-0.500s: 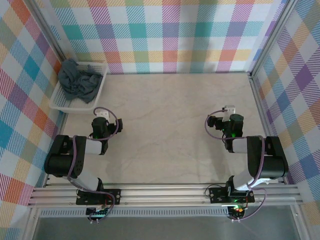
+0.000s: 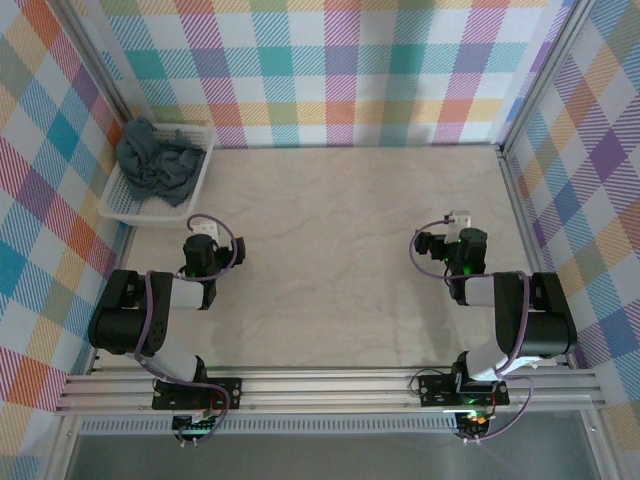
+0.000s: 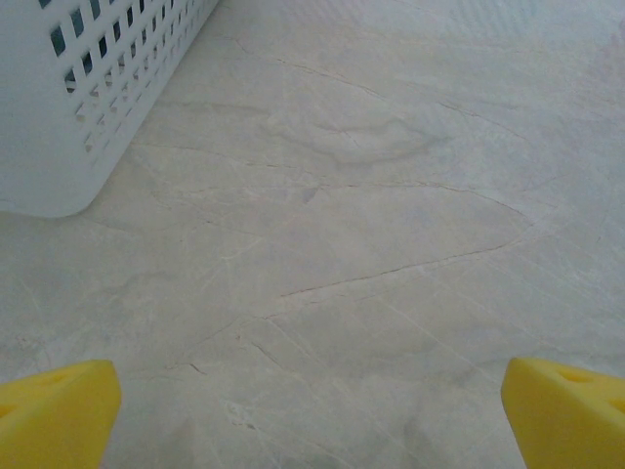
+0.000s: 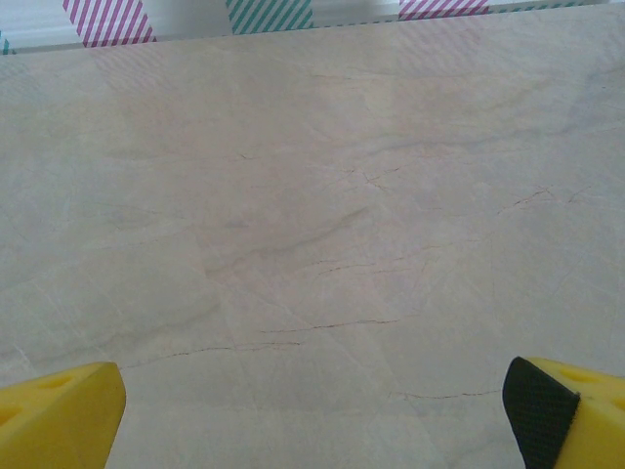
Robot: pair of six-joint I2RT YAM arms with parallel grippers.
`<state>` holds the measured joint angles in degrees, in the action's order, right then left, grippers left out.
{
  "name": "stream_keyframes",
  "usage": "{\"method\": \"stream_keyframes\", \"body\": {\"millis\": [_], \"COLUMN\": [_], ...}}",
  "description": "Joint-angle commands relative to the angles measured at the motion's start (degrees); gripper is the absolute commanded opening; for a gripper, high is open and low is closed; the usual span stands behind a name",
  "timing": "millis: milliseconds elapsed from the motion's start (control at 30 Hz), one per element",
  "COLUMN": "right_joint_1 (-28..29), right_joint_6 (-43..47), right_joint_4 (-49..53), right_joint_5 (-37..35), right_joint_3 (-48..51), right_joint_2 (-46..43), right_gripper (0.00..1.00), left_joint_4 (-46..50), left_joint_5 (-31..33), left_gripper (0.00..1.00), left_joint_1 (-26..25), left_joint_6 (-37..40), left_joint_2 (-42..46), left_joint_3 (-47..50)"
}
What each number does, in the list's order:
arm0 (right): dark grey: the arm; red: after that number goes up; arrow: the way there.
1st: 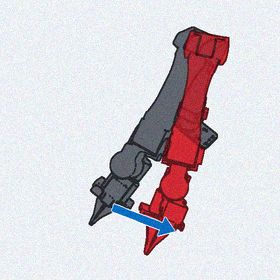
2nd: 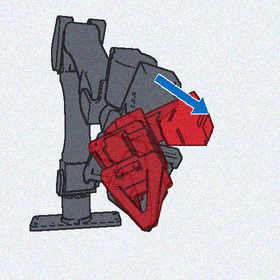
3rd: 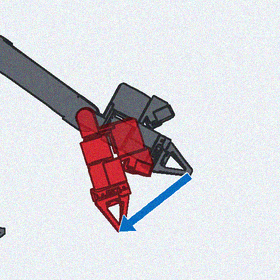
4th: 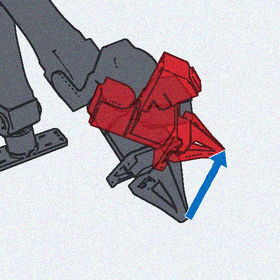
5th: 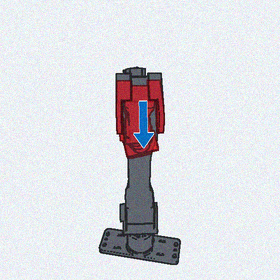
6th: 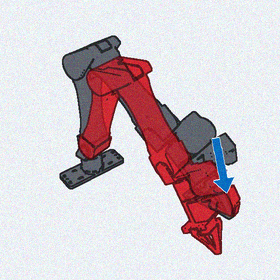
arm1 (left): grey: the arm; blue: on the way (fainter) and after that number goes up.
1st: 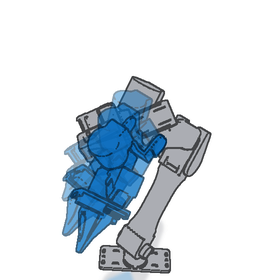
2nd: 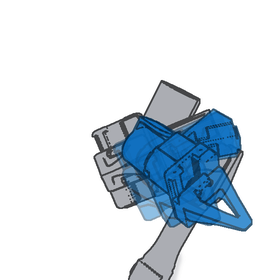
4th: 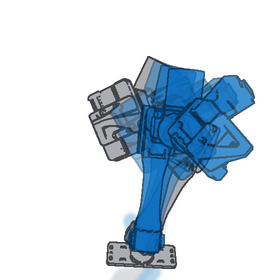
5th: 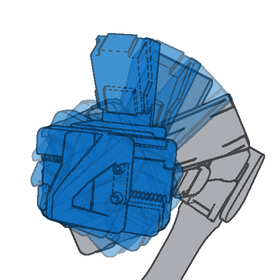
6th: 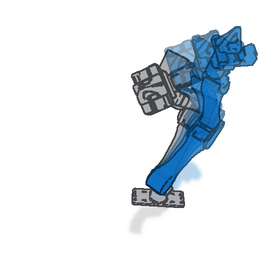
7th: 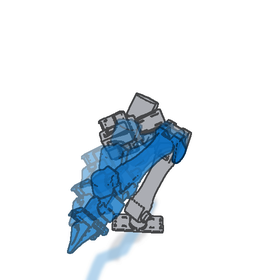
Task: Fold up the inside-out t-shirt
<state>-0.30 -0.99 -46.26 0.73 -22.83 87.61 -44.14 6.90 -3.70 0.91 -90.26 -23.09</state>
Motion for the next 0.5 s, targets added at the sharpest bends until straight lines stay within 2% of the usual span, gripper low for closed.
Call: {"method": "stream_keyframes", "body": {"millis": [0,100,167,233,300,367,467], "right_joint_1": [0.45,0.39,0.48,0.76,0.72,0.89,1.56], "right_joint_6": [0.56,0.34,0.06,-2.52,-11.51,-15.76,-20.87], "right_joint_4": [-1.53,-0.3,3.11,12.59,26.81,40.65,56.45], "right_joint_5": [0.98,1.15,-0.64,-5.39,-9.33,-4.42,5.83], "right_joint_3": [-0.63,-0.81,-0.74,-1.57,-5.6,-11.79,-22.44], "right_joint_2": [0.29,-1.07,-5.72,-14.47,-23.16,-27.51,-26.5], "right_gripper": [1.0,1.0,1.0,1.0,1.0,1.0,1.0], "left_joint_4": [-2.24,-2.44,-3.02,-3.57,0.27,9.11,25.93], "left_joint_5": [-0.27,-0.3,-0.22,0.47,4.64,8.8,12.8], "left_gripper": [1.0,1.0,1.0,1.0,1.0,1.0,1.0], "left_joint_1": [-0.34,-0.32,-0.34,-0.56,-1.98,-3.55,-4.2], "left_joint_6": [0.41,0.36,0.37,0.44,0.44,-0.64,-6.87], "left_joint_2": [0.6,0.64,1.12,4.6,11.83,21.24,31.28], "left_joint_3": [-0.99,-0.83,-0.29,1.56,2.64,0.75,-8.15]}}
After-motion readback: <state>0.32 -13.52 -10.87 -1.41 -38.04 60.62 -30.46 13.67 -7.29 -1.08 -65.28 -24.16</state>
